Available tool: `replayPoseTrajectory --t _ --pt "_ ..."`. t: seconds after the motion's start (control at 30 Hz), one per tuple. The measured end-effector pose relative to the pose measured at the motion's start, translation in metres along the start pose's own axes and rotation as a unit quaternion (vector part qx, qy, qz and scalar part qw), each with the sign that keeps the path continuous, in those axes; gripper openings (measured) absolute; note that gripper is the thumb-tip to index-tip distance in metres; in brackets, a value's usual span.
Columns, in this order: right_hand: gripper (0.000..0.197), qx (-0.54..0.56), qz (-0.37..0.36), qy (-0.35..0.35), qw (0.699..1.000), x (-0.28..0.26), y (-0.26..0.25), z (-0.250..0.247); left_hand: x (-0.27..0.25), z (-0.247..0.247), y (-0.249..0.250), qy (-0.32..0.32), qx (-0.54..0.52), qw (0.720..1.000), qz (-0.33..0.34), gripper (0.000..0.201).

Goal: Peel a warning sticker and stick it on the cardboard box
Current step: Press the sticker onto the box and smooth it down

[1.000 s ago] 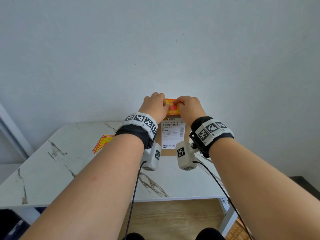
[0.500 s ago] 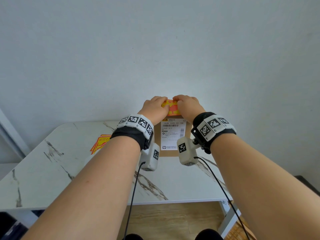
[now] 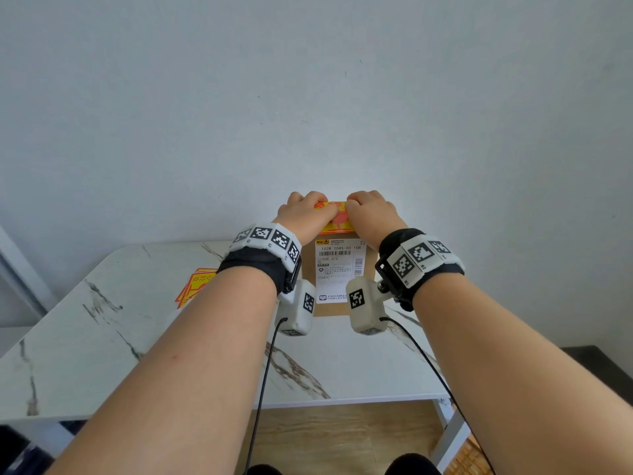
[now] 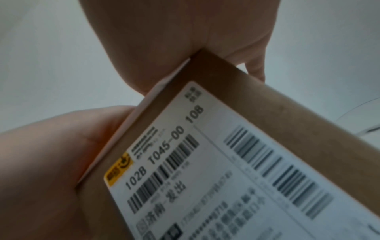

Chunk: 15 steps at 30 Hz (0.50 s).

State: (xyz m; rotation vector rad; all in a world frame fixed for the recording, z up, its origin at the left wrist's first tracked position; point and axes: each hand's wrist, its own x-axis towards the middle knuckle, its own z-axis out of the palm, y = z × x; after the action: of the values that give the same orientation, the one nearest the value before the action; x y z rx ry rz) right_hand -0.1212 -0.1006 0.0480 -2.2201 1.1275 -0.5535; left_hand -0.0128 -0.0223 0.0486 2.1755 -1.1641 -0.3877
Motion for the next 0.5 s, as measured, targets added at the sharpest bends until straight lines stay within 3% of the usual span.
replayPoseTrajectory --t 0.2,0.4,0.5 --pt "0.053 0.138 0.020 0.010 0.990 -0.009 0.005 0.003 -0.007 0.002 -0.003 0.022 0.057 0.998 0.012 0.064" --pt "0.042 0.200 -0.037 0.053 0.978 -0.025 0.021 0.006 -0.022 0.013 -0.004 0.198 0.155 0.961 0.114 0.042" --pt "0.041 0.220 -0.038 0.058 0.973 -0.030 0.021 0.008 -0.024 0.018 -0.010 0.154 0.119 0.974 0.112 0.048"
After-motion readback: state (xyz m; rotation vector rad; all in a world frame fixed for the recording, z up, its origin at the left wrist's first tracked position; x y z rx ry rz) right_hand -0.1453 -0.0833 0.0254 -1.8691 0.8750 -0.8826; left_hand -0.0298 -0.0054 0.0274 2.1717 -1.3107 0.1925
